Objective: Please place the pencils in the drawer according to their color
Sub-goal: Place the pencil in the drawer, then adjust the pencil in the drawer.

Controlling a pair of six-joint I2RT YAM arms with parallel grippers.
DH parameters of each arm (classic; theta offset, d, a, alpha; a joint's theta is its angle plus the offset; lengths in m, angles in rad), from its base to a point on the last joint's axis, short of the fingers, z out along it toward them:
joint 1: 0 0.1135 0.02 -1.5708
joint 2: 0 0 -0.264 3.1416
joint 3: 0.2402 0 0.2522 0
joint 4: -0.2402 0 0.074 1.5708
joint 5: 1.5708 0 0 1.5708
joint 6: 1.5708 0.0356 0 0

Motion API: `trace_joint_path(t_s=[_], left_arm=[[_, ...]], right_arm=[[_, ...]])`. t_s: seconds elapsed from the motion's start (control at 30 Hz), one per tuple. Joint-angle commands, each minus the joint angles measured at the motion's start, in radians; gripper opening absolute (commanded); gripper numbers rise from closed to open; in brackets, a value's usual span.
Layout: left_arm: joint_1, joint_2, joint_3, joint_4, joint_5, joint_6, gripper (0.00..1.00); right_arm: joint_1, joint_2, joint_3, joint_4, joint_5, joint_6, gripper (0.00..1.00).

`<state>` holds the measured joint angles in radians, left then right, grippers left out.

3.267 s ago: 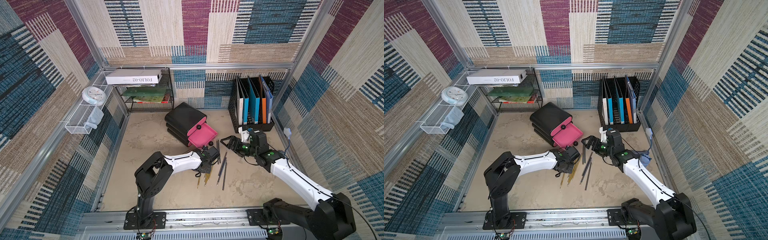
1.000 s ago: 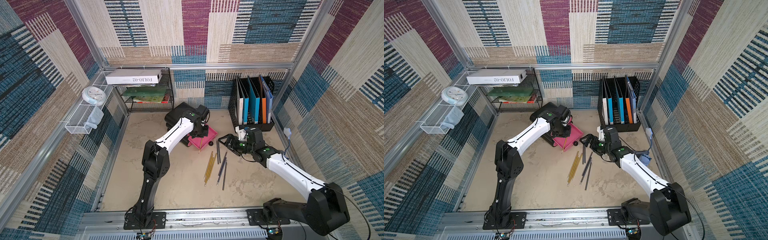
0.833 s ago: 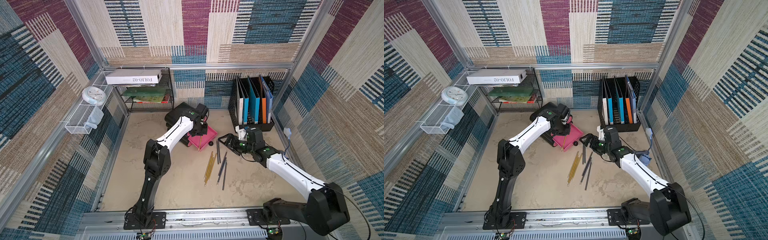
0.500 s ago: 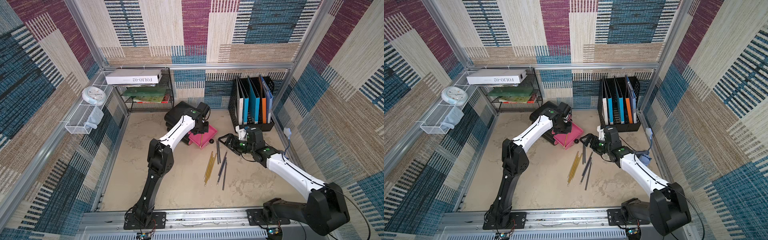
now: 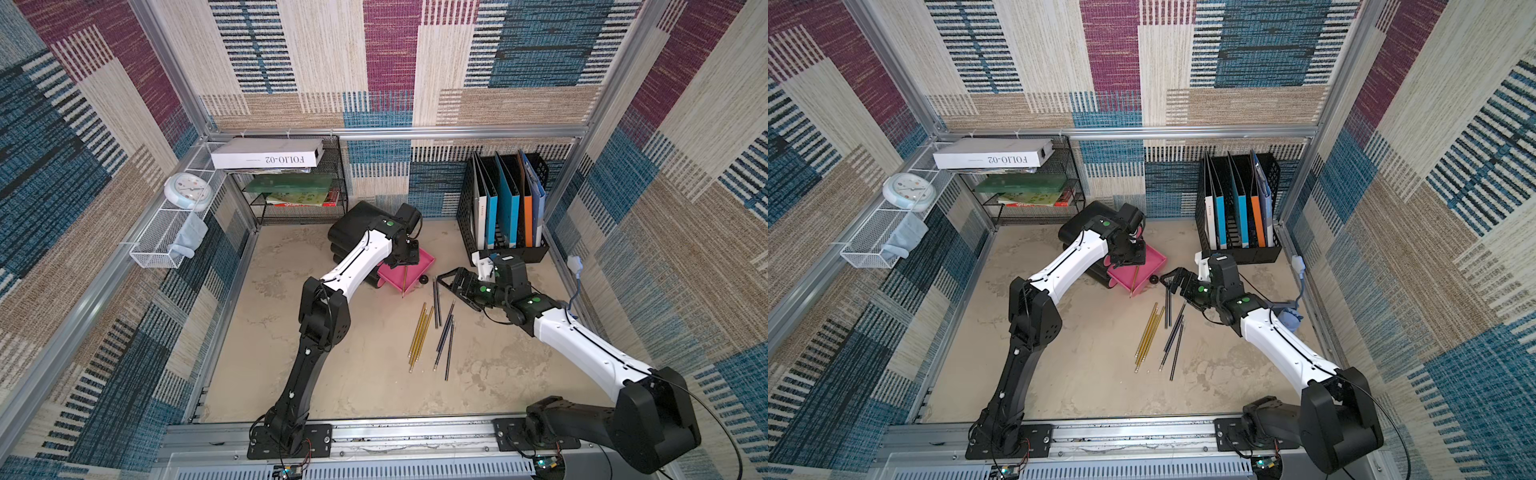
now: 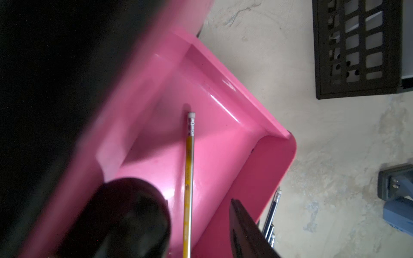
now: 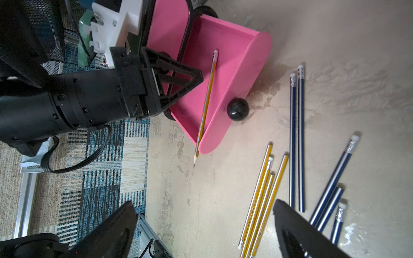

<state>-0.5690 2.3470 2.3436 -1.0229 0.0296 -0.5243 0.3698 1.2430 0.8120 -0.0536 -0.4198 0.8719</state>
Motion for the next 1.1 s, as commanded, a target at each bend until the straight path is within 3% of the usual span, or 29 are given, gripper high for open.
trace_joint_path(t_s=[0.0,0.57,1.07], left_arm=[[-0.001,-0.011,0.008,0.017,0.008,-0.005,0.52],[-0.061,-0.133,-0.193,0.017,-0.108,0.037,0.52],[-0.086,-0.093,-0.207,0.017,-0.177,0.071,0.43]], right_arm=[[0.0,-0.004,-0.004,0.023,0.0,-0.005,0.99],[-0.001,-0.001,-0.006,0.029,-0.005,-0.003,0.99],[0.0,0.01,-0.003,0.031,-0.005,-0.007,0.99]])
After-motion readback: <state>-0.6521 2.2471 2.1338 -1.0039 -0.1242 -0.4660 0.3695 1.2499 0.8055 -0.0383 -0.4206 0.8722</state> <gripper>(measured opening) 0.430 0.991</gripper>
